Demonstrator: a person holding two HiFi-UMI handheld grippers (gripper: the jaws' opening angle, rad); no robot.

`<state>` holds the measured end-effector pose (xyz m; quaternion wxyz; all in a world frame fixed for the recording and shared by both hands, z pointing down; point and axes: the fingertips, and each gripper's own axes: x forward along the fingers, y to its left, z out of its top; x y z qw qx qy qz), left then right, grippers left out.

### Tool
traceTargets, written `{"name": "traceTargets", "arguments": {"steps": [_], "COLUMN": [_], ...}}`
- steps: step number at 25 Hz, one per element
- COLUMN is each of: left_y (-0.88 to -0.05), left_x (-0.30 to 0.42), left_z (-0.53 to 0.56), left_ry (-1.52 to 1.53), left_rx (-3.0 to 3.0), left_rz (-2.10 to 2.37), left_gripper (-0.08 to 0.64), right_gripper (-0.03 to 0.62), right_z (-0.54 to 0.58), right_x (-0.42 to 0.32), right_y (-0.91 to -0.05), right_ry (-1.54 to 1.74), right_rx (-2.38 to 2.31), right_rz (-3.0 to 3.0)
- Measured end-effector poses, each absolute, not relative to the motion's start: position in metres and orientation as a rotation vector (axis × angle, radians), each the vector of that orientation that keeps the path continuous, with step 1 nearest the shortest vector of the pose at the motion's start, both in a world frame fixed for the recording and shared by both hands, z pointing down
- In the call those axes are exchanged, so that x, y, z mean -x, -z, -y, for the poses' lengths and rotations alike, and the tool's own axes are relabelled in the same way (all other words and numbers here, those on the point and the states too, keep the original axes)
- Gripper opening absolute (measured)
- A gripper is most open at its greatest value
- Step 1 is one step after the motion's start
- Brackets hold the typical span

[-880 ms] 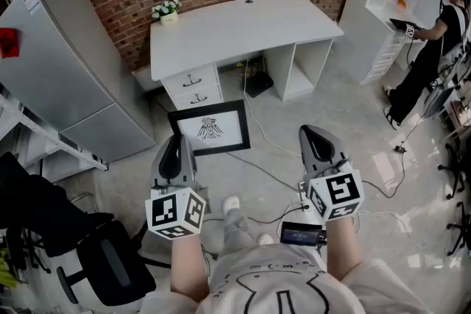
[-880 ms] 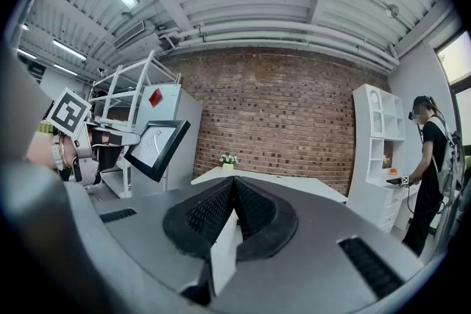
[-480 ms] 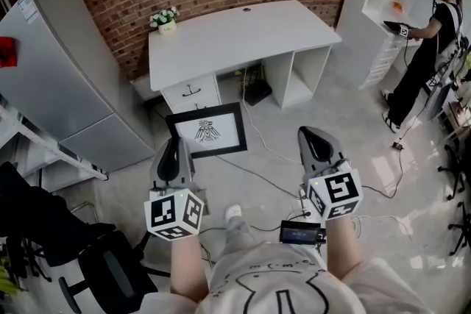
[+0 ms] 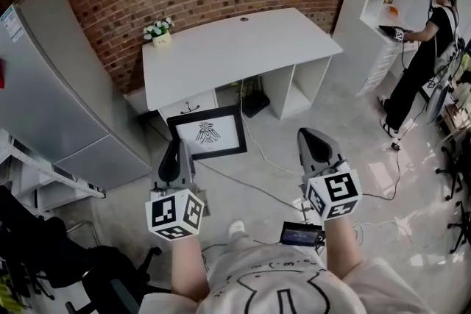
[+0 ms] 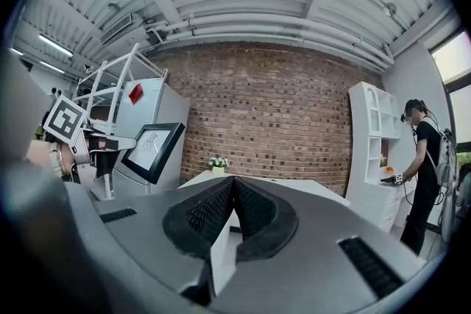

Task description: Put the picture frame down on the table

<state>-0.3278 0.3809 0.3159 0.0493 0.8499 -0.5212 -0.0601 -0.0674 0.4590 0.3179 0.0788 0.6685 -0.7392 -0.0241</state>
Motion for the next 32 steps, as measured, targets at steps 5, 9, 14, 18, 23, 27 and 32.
{"name": "traceTargets", "arguments": {"steps": [5,9,14,18,23,27,32], "left_y": [-0.313,-0.311,-0.311,-0.311,-0.316,-0.322,-0.324], "left_x": [0.329,0.336,0.343,0.343,0.342,0.342,0.333], "left_z": [-0.326,-0.287,-0.256,-0.247,-0.241,-0.231,-0.215], "left_ry": [0.182,0.176,0.165,0.178,0.19,0.19,0.19], "left_rx": [-2.616,-2.637,-2.663,-2.675,-2.669,-2.655,-2.663], "left_rz": [1.54,1.504,1.455,1.431,1.418,1.426,1.444], "left_gripper": [0.071,0.071,0.071,0.071,0.071,0.071,0.071], "right_gripper": [0.017,0.017,0.017,0.017,0.017,0.017,0.017], "right_z": [-0.412,-0.376,-0.351,-0.347,-0.344,-0.334,-0.317], "right_x": [0.077,0.09,0.106,0.107,0.102,0.102,0.094], "right_y": [-0.317,-0.316,-0.318,-0.319,-0.321,-0.322,-0.329], "right_ry": [0.063,0.056,0.048,0.05,0.039,0.067,0.076], "right_rx": [-2.013,-2.03,-2.041,-2.047,-2.049,-2.023,-2.011], "right_rz": [2.19,2.181,2.163,2.137,2.126,2.134,2.152]}}
